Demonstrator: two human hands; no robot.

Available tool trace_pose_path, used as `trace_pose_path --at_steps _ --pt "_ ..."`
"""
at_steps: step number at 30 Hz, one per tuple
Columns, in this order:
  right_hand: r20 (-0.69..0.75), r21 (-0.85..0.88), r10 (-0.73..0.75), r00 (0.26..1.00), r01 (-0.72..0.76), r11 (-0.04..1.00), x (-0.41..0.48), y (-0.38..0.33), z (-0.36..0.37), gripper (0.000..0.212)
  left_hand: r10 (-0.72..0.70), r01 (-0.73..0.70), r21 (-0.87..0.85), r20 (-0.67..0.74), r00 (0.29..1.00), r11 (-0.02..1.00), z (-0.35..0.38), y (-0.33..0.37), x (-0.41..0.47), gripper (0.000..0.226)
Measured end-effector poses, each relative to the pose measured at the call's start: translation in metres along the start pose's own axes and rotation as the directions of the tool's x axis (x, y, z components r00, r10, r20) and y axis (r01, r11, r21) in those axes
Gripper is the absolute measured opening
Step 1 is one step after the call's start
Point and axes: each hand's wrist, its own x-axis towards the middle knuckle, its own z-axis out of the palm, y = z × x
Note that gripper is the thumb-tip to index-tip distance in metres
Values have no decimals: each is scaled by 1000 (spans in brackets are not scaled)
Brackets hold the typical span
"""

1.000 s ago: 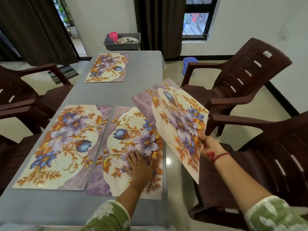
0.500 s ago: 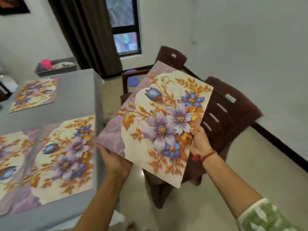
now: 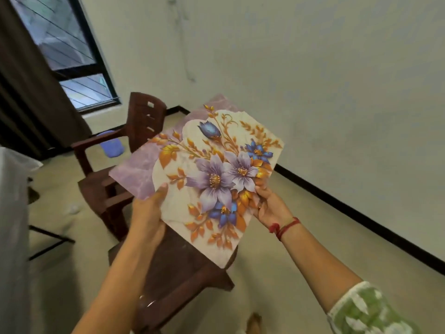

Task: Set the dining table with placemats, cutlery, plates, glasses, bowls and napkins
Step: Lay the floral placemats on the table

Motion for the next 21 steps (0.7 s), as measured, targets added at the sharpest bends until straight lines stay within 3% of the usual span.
trace_pose_path --at_steps 4,11,21 --pt "49 -1 89 995 -89 996 68 -62 -20 24 68 -70 55 31 997 996 64 4 70 42" --pt "88 61 149 985 -155 986 184 -170 -29 28 25 -26 70 12 1000 997 177 2 199 35" --pt "42 46 288 957 -289 956 384 -257 -54 15 13 0 177 -70 997 984 276 -34 364 18"
